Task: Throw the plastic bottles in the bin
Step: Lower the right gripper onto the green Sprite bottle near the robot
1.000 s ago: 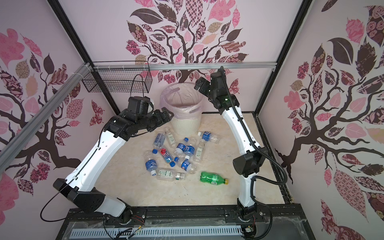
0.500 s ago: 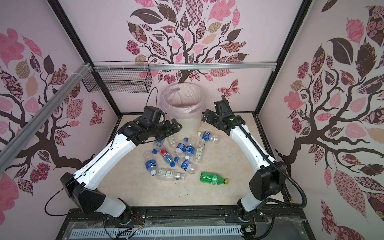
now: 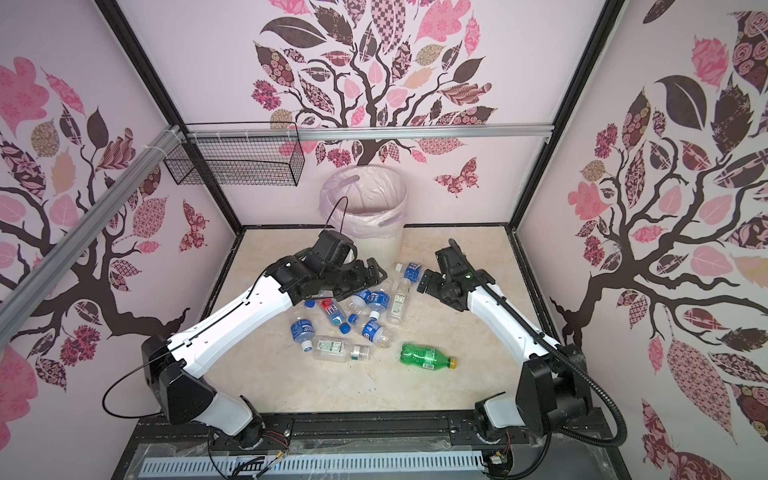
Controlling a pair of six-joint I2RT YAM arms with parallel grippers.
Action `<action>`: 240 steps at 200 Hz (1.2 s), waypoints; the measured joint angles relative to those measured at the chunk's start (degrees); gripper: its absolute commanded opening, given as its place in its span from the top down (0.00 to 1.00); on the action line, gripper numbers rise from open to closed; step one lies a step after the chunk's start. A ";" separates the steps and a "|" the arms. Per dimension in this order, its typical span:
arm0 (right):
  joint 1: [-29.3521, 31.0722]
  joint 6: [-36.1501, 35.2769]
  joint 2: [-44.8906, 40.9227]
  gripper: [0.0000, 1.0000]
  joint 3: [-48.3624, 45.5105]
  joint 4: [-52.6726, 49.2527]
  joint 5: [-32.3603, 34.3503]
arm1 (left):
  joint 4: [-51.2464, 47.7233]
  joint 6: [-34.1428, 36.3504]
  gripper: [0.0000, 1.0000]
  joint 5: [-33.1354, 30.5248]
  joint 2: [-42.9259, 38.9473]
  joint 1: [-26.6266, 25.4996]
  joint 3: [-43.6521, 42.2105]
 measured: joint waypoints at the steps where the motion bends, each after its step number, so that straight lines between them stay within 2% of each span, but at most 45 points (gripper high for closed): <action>1: 0.02 0.02 -0.04 0.01 -0.15 -0.11 0.09 | 0.00 -0.02 0.03 0.07 0.00 0.00 -0.07; 64: 0.00 5.86 -3.39 0.01 -2.89 -10.03 5.57 | 1.75 -2.10 0.03 3.48 -2.05 -0.17 -5.18; 119: 0.00 20.92 -10.34 0.01 -5.62 -20.57 5.20 | 2.32 -3.74 0.03 4.74 -7.50 -0.20 -8.00; 139: 0.00 26.53 -13.77 0.00 -8.81 -21.94 3.63 | 2.38 -4.13 0.03 5.05 -8.50 -0.22 -8.57; 168: 0.72 32.74 -14.25 0.00 -11.69 -22.75 1.44 | 2.25 -4.07 0.03 5.03 -8.63 -0.22 -8.63; 240: 9.73 46.36 -13.18 0.01 -13.38 -19.30 -1.95 | 1.68 -3.96 0.03 4.96 -9.66 -0.22 -8.63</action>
